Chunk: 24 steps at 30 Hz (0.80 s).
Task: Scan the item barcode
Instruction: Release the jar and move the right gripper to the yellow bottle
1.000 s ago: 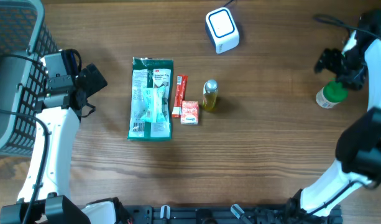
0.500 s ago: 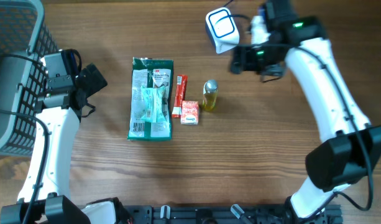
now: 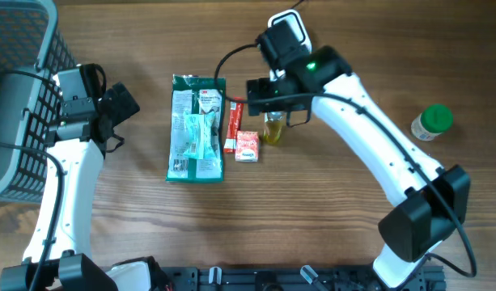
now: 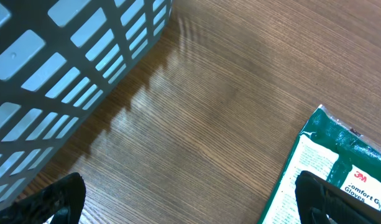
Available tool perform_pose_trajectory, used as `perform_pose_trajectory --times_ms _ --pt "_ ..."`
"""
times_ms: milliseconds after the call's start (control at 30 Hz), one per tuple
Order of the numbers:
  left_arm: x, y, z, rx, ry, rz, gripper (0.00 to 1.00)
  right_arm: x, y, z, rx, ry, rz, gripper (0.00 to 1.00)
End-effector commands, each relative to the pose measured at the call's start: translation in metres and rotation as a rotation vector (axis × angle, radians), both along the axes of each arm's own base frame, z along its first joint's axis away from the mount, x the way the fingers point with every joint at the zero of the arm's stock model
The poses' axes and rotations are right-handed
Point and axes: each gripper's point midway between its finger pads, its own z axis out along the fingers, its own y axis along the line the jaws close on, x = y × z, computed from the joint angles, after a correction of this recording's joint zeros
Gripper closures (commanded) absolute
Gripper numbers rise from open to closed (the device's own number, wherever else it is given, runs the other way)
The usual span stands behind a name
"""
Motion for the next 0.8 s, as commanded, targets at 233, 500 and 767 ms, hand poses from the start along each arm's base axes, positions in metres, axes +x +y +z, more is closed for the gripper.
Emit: perform_pose_trajectory --times_ms 233,500,767 --pt "0.003 0.001 0.007 0.008 -0.015 -0.011 0.0 0.004 -0.01 -0.045 -0.046 -0.003 -0.06 0.02" --pt "0.003 0.001 0.007 0.008 -0.015 -0.011 0.0 -0.001 -0.006 -0.066 -0.018 0.015 -0.047 0.14" --pt "0.003 0.001 0.007 0.008 -0.015 -0.011 0.0 -0.001 -0.006 -0.067 -0.017 0.018 -0.046 0.33"
